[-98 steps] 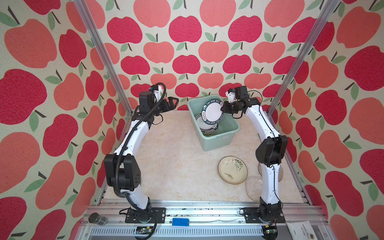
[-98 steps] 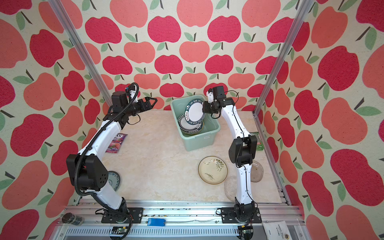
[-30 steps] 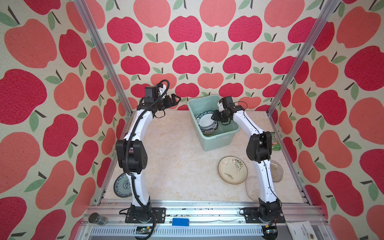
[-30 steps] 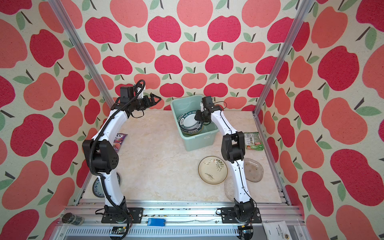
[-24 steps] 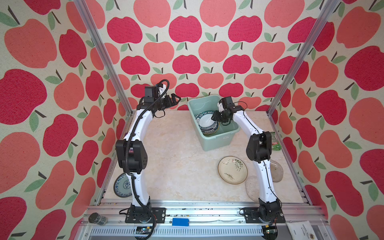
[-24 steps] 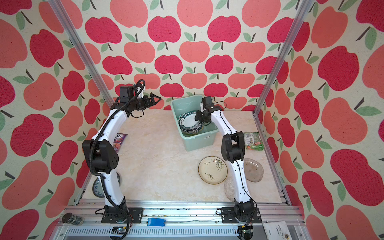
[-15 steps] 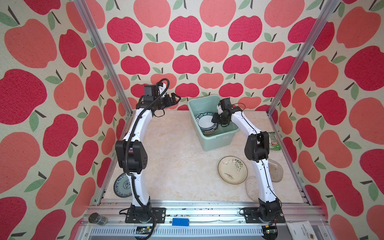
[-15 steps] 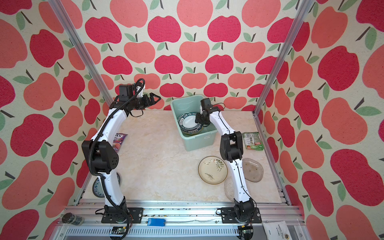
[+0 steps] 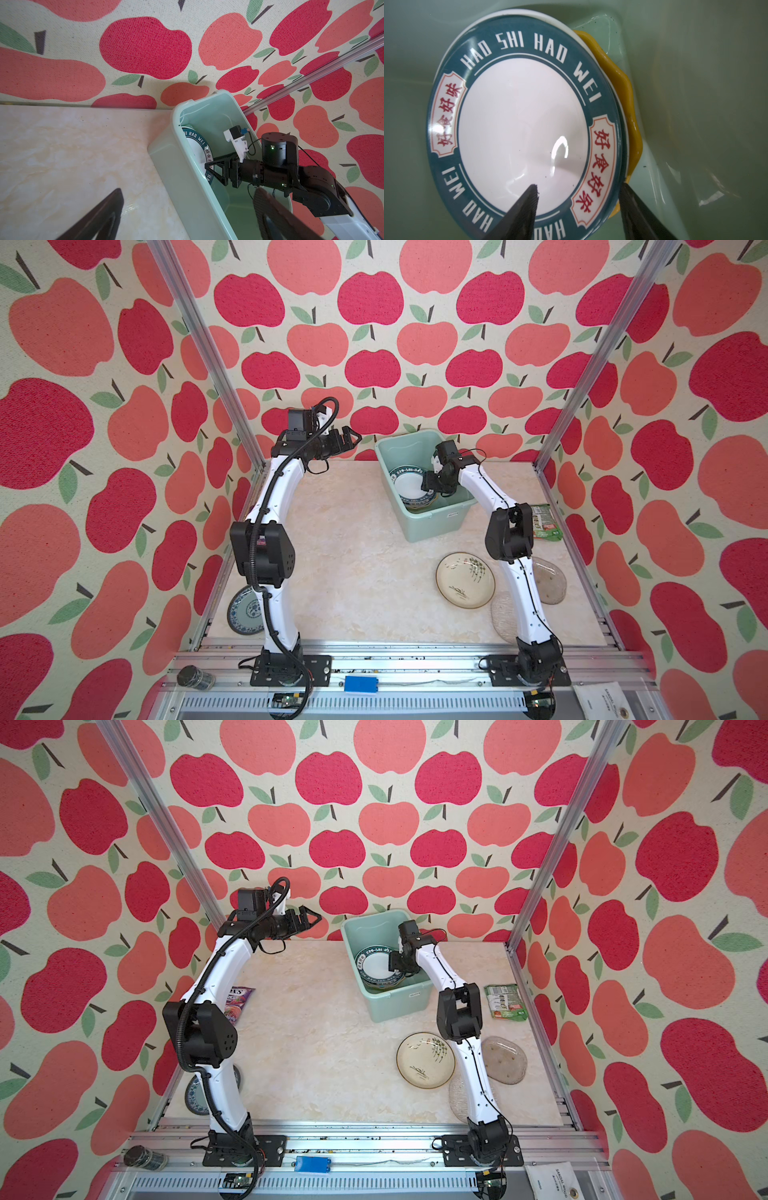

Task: Place the plates into the plastic bin on the countertop
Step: 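Lay the plate flat on the stack with the right gripper, then open the right gripper and raise it from the bin while the left retracts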

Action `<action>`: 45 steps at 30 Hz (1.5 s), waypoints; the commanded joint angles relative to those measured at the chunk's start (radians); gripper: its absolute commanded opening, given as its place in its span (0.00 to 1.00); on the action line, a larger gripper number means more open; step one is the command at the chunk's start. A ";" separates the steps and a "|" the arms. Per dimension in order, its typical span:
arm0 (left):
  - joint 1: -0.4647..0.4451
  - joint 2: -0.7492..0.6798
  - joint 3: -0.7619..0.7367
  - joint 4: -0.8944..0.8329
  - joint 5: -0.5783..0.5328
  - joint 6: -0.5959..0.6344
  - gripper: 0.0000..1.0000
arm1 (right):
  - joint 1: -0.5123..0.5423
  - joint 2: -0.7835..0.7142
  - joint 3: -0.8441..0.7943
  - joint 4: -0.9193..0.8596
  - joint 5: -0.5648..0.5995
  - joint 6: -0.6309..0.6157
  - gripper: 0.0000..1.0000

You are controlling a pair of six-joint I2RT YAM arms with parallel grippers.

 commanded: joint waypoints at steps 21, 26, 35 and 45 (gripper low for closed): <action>-0.035 -0.462 -0.455 0.186 -0.562 0.131 0.99 | 0.039 -0.315 -0.100 0.139 0.096 -0.243 0.75; 0.020 -0.644 -0.650 0.205 -0.582 0.046 0.99 | 0.038 -0.493 -0.360 0.447 -0.066 -0.246 0.70; 0.188 -0.914 -0.878 0.083 -0.488 -0.177 0.99 | 0.039 -0.659 -0.687 0.986 -0.310 -0.044 0.66; 0.191 -1.027 -0.913 -0.129 -0.599 -0.191 0.99 | 0.091 -0.672 -0.698 0.978 -0.387 0.011 0.65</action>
